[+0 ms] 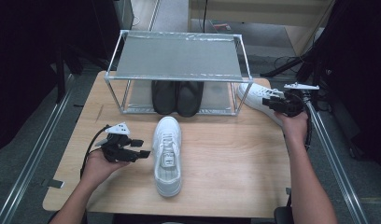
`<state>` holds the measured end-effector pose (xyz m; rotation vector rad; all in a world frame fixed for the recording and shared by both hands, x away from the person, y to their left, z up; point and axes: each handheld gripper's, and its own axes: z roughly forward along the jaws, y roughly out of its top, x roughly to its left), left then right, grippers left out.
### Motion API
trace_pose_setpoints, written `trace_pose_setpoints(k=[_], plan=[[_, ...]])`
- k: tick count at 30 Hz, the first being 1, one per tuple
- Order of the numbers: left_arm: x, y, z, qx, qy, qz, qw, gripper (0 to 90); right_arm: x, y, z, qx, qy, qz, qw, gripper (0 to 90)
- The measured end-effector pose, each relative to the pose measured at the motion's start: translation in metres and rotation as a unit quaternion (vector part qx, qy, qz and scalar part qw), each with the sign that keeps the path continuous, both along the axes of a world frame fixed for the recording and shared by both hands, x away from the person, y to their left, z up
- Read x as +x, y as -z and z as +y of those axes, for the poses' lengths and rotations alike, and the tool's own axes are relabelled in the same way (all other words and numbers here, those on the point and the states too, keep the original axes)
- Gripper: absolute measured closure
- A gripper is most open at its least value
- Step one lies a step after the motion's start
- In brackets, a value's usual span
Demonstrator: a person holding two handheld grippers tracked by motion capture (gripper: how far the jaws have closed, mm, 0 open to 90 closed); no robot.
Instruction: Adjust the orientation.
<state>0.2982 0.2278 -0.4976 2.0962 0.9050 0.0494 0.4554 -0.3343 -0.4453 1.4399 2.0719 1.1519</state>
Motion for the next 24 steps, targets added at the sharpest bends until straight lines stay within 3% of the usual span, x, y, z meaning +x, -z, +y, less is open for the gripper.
trace_pose_setpoints(k=[3, 7, 11, 22, 24], plan=[[0.000, 0.000, 0.000, -0.003, -0.002, 0.001, 1.0000, 38.7, 0.003, -0.003, -0.003, -0.011, 0.002, -0.005, 0.9999, 55.5], [0.000, 0.000, 0.000, -0.003, -0.001, -0.001, 1.0000, 38.7, 0.009, -0.014, -0.017, -0.017, 0.027, -0.011, 0.9994, 56.3], [0.000, 0.000, 0.000, -0.003, -0.002, 0.000, 1.0000, 38.7, 0.011, -0.015, -0.025, -0.017, 0.040, -0.010, 0.9990, 56.3], [0.000, 0.001, -0.001, 0.000, -0.001, 0.001, 1.0000, 38.6, 0.024, 0.021, -0.031, 0.003, 0.058, 0.049, 0.9971, 57.3], [0.000, 0.001, -0.001, 0.001, -0.002, 0.001, 1.0000, 38.7, 0.025, 0.026, -0.027, 0.002, 0.054, 0.048, 0.9974, 57.8]])
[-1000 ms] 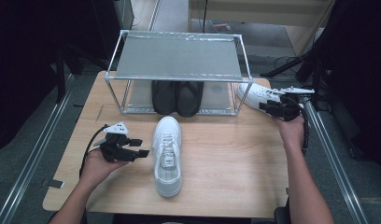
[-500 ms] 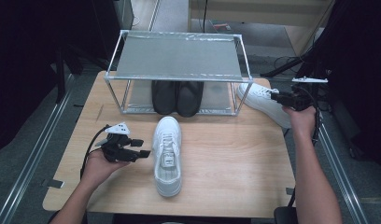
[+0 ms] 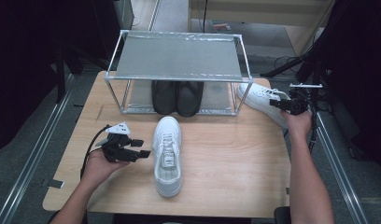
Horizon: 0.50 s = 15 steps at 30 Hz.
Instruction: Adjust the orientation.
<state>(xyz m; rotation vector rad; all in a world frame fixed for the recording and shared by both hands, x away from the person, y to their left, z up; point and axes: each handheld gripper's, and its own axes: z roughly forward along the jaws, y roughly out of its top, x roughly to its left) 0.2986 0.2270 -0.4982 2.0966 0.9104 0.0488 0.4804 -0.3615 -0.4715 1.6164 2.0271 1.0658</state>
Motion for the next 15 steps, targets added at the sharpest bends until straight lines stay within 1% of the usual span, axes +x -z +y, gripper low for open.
trace_pose_setpoints(k=[1, 2, 4, 10, 11, 13, 14, 15], plan=[[0.000, 0.000, 0.000, 0.001, 0.000, 0.000, 1.0000, 38.7, 0.000, 0.000, 0.000, 0.000, 0.000, 0.000, 1.0000, 57.8], [0.000, 0.000, 0.000, 0.000, 0.000, 0.000, 1.0000, 38.7, 0.001, 0.002, 0.002, 0.002, 0.000, 0.005, 1.0000, 57.1], [0.000, 0.000, 0.000, -0.002, 0.000, 0.000, 1.0000, 38.7, 0.002, 0.005, 0.006, -0.006, 0.009, -0.001, 0.9999, 58.2], [0.000, 0.000, -0.001, 0.000, 0.002, 0.000, 1.0000, 38.7, 0.003, 0.006, 0.008, 0.002, 0.015, 0.002, 0.9999, 60.4], [0.000, 0.000, -0.001, 0.001, 0.002, -0.001, 1.0000, 38.7, 0.003, 0.006, 0.008, 0.006, 0.020, 0.003, 0.9998, 60.6], [0.000, 0.000, -0.001, 0.001, 0.002, 0.000, 1.0000, 38.8, 0.003, 0.008, 0.007, 0.021, 0.024, 0.004, 0.9995, 64.5], [0.000, 0.000, -0.001, 0.001, 0.002, 0.000, 1.0000, 38.8, 0.003, 0.008, 0.007, 0.021, 0.024, 0.004, 0.9995, 64.5], [0.000, 0.000, -0.001, 0.001, 0.001, -0.001, 1.0000, 38.8, 0.001, 0.010, 0.005, 0.032, 0.021, -0.002, 0.9993, 69.1]])
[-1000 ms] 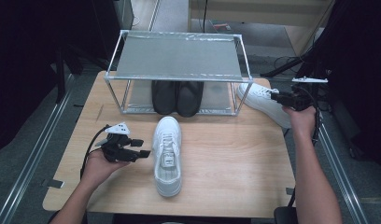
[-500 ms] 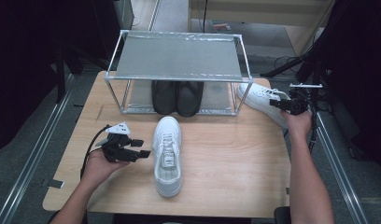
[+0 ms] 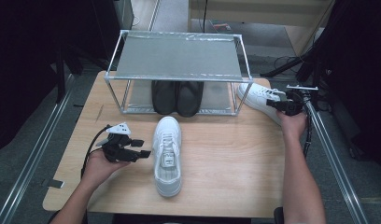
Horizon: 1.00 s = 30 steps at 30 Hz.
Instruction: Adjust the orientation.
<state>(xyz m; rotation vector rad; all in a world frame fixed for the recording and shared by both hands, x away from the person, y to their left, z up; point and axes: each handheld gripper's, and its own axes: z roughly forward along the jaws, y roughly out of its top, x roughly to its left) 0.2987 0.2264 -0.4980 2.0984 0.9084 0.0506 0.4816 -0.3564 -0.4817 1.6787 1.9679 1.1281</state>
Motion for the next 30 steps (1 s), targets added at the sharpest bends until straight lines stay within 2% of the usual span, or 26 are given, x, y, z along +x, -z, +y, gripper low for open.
trace_pose_setpoints(k=[2, 5, 9, 14, 21, 26, 30], plan=[[0.000, 0.000, 0.001, -0.009, 0.000, 0.000, 1.0000, 38.8, -0.001, 0.000, -0.002, 0.005, -0.006, 0.003, 1.0000, 72.9], [0.001, 0.000, 0.001, -0.005, -0.003, -0.002, 1.0000, 38.9, -0.005, 0.000, -0.001, 0.022, -0.006, 0.006, 0.9997, 78.2], [0.002, 0.001, 0.000, -0.006, -0.008, -0.001, 0.9999, 39.1, -0.013, 0.003, 0.006, 0.009, 0.006, -0.015, 0.9998, 79.3], [0.001, 0.000, -0.001, -0.004, -0.011, -0.006, 0.9999, 39.2, -0.016, -0.002, 0.011, 0.000, 0.016, -0.012, 0.9998, 80.9], [0.001, 0.000, 0.000, -0.004, -0.011, -0.006, 0.9999, 39.3, -0.021, -0.009, 0.010, 0.008, 0.032, -0.022, 0.9992, 81.5], [0.001, -0.001, 0.000, -0.007, -0.008, -0.007, 0.9999, 39.2, -0.028, -0.015, 0.011, 0.006, 0.034, -0.024, 0.9991, 81.8], [0.001, -0.002, 0.000, -0.007, -0.009, -0.010, 0.9999, 39.2, -0.034, -0.019, 0.009, 0.014, 0.039, -0.027, 0.9988, 81.9]])
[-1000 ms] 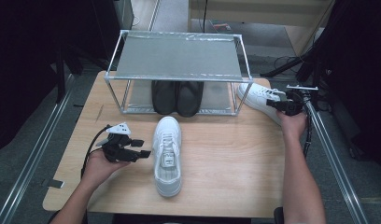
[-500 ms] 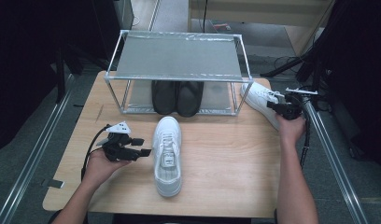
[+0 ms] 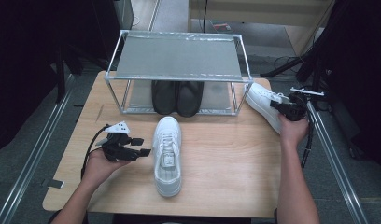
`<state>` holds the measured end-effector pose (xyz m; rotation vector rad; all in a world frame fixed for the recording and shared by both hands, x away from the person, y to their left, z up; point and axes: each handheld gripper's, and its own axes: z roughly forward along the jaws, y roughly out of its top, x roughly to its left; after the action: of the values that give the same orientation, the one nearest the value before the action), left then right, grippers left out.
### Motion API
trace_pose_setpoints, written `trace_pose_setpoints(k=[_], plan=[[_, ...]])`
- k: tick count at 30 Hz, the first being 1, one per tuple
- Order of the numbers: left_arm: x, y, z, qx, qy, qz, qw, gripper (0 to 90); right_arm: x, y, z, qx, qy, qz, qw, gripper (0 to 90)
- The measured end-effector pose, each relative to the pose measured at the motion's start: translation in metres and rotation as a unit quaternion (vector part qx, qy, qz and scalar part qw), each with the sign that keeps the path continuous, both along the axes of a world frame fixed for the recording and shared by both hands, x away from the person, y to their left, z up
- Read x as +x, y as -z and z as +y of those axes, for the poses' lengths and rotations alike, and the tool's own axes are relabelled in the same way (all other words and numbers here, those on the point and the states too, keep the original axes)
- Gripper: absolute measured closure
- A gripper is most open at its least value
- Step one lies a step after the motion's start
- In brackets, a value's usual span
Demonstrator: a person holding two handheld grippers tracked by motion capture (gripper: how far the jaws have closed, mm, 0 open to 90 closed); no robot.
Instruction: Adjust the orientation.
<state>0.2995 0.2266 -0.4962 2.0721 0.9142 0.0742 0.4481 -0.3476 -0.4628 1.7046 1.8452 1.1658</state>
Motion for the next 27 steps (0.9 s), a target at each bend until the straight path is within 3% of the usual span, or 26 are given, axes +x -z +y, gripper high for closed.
trace_pose_setpoints(k=[15, 24, 27], plan=[[0.007, -0.003, -0.002, -0.001, 0.011, 0.000, 0.9999, 39.1, -0.024, -0.012, -0.001, 0.002, 0.002, -0.015, 0.9999, 81.7], [0.011, -0.004, -0.002, -0.017, 0.008, -0.005, 0.9998, 39.0, -0.048, -0.013, -0.005, -0.003, 0.007, -0.009, 0.9999, 81.6], [0.014, -0.005, -0.002, -0.008, 0.012, -0.001, 0.9999, 39.0, -0.056, -0.014, -0.006, -0.001, 0.009, -0.010, 0.9999, 81.6]])
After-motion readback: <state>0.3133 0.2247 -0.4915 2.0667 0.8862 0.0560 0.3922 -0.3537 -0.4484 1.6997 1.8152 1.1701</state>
